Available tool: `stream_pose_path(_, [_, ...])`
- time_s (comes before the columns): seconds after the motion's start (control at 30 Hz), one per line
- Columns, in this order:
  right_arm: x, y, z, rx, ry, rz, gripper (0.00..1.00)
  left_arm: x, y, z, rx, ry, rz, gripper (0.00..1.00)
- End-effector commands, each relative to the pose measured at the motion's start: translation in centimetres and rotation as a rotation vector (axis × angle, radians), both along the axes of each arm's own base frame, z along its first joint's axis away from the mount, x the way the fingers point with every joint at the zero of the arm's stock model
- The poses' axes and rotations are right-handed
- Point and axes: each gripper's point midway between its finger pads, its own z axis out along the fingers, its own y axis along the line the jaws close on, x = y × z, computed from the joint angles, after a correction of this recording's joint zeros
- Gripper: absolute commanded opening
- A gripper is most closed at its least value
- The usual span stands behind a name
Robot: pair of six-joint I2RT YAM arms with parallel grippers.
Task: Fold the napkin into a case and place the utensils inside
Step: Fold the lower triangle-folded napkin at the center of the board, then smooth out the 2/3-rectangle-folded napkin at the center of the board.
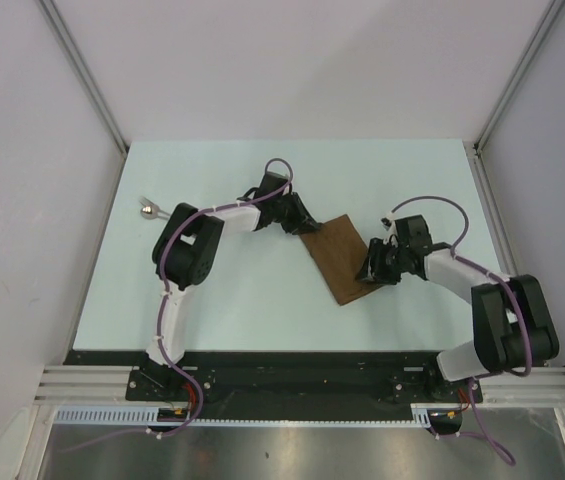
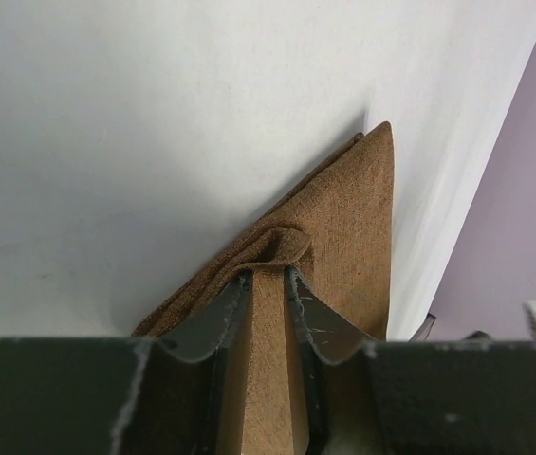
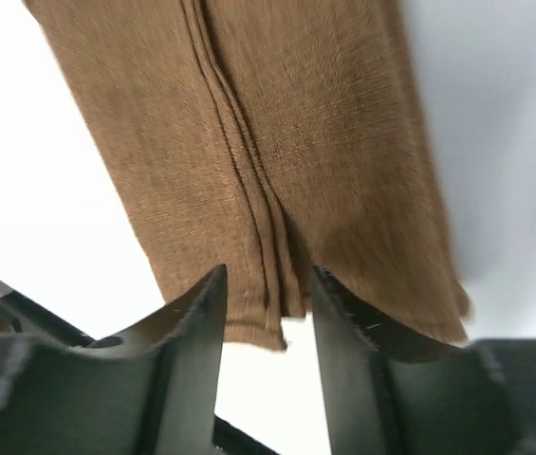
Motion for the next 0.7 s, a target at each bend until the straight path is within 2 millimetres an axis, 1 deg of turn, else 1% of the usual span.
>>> stream_pose_path(0.0, [2.0, -1.0, 5.2, -0.110, -0.147, -0.012, 0.48, 1.0, -0.2, 3.7, -0.024, -0.085, -0.012, 0.24])
stream_pose_path(0.03, [2.3, -0.8, 5.8, -0.119, -0.166, -0.019, 0.52, 0.9, -0.3, 3.7, -0.036, -0.084, -0.015, 0.23])
stream_pose_path(0.07, [3.1, 0.1, 6.7, -0.098, -0.206, -0.002, 0.57, 0.8, -0.4, 3.4, -0.040, -0.074, -0.016, 0.23])
stream_pose_path(0.1, [4.2, 0.9, 7.3, -0.080, -0.216, 0.014, 0.60, 0.8, -0.4, 3.4, -0.038, -0.074, -0.017, 0.23])
stream_pose_path(0.17, [5.3, 2.9, 8.3, 0.004, -0.228, 0.081, 0.57, 0.7, -0.3, 3.0, -0.032, -0.072, -0.016, 0.23])
stream_pose_path(0.2, [5.6, 3.9, 8.2, 0.048, -0.222, 0.108, 0.49, 0.6, -0.3, 2.9, -0.035, -0.067, -0.017, 0.23])
stream_pose_path(0.23, [5.9, 6.3, 8.3, 0.139, -0.197, 0.179, 0.44, 0.6, -0.3, 2.9, -0.035, -0.067, -0.017, 0.23])
stream_pose_path(0.27, [6.0, 7.5, 8.0, 0.184, -0.170, 0.206, 0.36, 0.7, -0.3, 2.8, -0.036, -0.065, -0.015, 0.23])
stream_pose_path(0.3, [6.1, 8.6, 7.8, 0.216, -0.159, 0.232, 0.26, 0.6, -0.3, 2.6, -0.034, -0.060, -0.013, 0.23])
stream_pose_path(0.33, [6.1, 10.1, 7.1, 0.252, -0.145, 0.274, 0.23, 0.6, -0.3, 2.4, -0.033, -0.056, -0.012, 0.23])
stream_pose_path(0.37, [6.1, 10.8, 6.9, 0.264, -0.149, 0.295, 0.20, 0.6, -0.3, 2.3, -0.038, -0.053, -0.011, 0.22])
stream_pose_path(0.43, [6.4, 11.9, 6.4, 0.307, -0.149, 0.319, 0.13, 0.4, -0.3, 1.5, -0.036, -0.032, -0.009, 0.22])
stream_pose_path(0.47, [6.6, 12.3, 5.3, 0.327, -0.117, 0.328, 0.10, 0.4, -0.4, 1.3, -0.037, -0.027, -0.009, 0.22])
stream_pose_path(0.5, [6.3, 12.8, 5.0, 0.364, -0.090, 0.348, 0.08, 0.3, -0.4, 0.9, -0.035, -0.016, -0.009, 0.21])
stream_pose_path(0.57, [6.8, 13.1, 3.8, 0.380, -0.090, 0.351, 0.08, 0.2, -0.3, 0.5, -0.034, -0.003, -0.009, 0.21])
stream_pose_path(0.63, [6.9, 13.1, 3.1, 0.401, -0.077, 0.349, 0.07, 0.0, -0.1, 0.0, -0.028, 0.006, -0.006, 0.20])
stream_pose_path(0.67, [6.7, 12.7, 2.0, 0.402, -0.049, 0.340, 0.07, 0.0, 0.1, -0.2, -0.021, 0.008, 0.000, 0.20])
